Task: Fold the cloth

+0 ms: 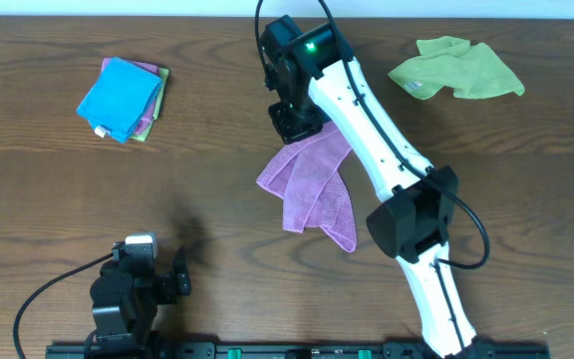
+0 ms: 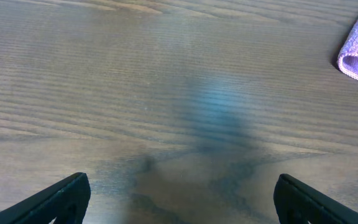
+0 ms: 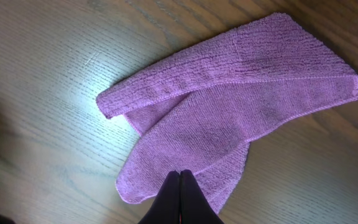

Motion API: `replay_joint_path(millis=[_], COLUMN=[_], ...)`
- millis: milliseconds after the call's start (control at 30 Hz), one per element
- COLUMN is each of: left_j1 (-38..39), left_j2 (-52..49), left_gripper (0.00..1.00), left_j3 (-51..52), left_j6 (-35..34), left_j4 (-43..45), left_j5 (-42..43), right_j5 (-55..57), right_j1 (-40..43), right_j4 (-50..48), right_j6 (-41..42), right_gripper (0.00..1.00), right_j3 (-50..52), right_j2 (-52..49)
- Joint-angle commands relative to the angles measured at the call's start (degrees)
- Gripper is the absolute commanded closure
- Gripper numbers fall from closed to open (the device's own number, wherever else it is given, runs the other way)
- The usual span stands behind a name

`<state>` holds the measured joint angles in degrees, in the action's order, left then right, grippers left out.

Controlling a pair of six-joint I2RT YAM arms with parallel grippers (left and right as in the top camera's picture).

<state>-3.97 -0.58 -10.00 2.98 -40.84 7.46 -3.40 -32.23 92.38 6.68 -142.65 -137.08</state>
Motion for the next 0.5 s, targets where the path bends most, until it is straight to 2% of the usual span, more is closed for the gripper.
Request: replay_joint_path(millis=[0, 167, 467], left_j1=[0.2, 0.2, 0.2], left_j2=[0.3, 0.3, 0.3], left_gripper=[0.05, 0.05, 0.05], left_j3=[0.6, 0.6, 0.6], left_j6=[-0.4, -0.4, -0.4], left_j4=[-0.9, -0.9, -0.9], left_j5=[-0.4, -0.4, -0.4], right_j5=[2.4, 8.0, 1.6], right_j1=[-0.3, -0.4, 3.8], right_j4=[0.1, 5.0, 3.7], right_j6=[-1.2, -6.2, -8.6], right_gripper=[0.98, 0.98, 0.98], right_j3=[-0.7, -0.6, 13.3], right_j2=[4.2, 11.0, 27.4])
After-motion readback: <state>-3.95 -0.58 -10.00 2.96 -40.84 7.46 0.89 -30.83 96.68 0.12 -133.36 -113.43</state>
